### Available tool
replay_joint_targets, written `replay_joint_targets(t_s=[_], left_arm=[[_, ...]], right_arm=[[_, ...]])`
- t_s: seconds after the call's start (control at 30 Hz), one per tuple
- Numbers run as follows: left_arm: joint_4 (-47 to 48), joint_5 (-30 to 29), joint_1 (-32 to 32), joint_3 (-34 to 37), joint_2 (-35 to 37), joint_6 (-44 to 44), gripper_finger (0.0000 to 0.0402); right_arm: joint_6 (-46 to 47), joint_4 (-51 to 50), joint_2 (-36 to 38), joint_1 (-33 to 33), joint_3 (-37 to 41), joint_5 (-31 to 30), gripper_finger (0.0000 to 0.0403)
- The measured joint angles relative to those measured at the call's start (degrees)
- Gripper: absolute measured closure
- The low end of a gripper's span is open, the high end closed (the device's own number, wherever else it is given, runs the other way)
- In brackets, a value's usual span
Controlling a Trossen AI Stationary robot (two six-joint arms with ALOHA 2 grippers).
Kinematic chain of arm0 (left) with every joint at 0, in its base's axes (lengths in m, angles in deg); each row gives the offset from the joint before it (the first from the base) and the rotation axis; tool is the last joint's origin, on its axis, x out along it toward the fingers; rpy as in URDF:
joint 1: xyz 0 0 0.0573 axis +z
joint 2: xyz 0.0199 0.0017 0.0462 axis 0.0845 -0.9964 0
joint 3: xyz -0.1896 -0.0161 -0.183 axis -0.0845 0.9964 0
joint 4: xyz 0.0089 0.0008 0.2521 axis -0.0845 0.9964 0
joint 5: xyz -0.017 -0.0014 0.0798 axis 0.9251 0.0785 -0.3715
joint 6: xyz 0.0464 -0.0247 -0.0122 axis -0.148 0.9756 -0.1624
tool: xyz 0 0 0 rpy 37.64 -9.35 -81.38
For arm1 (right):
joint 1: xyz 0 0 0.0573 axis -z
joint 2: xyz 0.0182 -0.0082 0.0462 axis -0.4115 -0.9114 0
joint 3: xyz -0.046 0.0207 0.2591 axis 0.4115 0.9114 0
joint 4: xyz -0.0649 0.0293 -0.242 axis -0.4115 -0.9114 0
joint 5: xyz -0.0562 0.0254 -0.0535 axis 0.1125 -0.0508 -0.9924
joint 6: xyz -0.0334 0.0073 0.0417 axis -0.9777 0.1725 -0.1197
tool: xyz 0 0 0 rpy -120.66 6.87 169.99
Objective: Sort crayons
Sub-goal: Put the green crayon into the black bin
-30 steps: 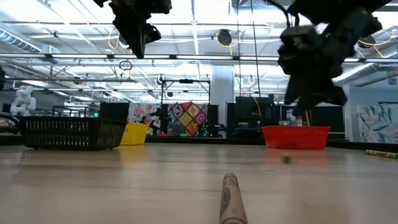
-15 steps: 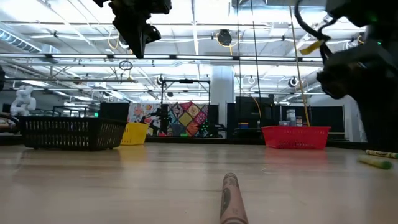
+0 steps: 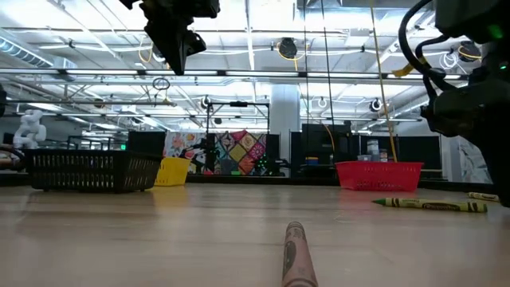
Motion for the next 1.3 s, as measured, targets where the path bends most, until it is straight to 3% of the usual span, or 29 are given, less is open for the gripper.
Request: replay_joint_targets(t_s=[0.17,0.5,0.87,1.1,1.3], left_arm=[[0.06,0.0,0.0,0.0,0.0,0.02,0.0401],[0.12,0.0,0.0,0.0,0.0,0.0,0.0401],[-0.01,0.0,0.0,0.0,0.0,0.0,0.0401],[-0.05,0.0,0.0,0.0,0.0,0.0,0.0401],[-0.05,0.0,0.0,0.0,0.0,0.0,0.0401]], right_arm=[[-1.24,3.33,1.63,-0.02,0.35,-0.81,0.0271],[-8.61,8.82,4.28,0.59,0.28,-10.23,0.0271],[-14.6,15.88,3.22,1.05,0.13,-11.66,0.0271],[-20.54,13.82,3.22,1.96,-7.19,-11.66,0.0271],[-24.01,-1.57,3.29,3.16,-16.07,-13.47,0.0271]])
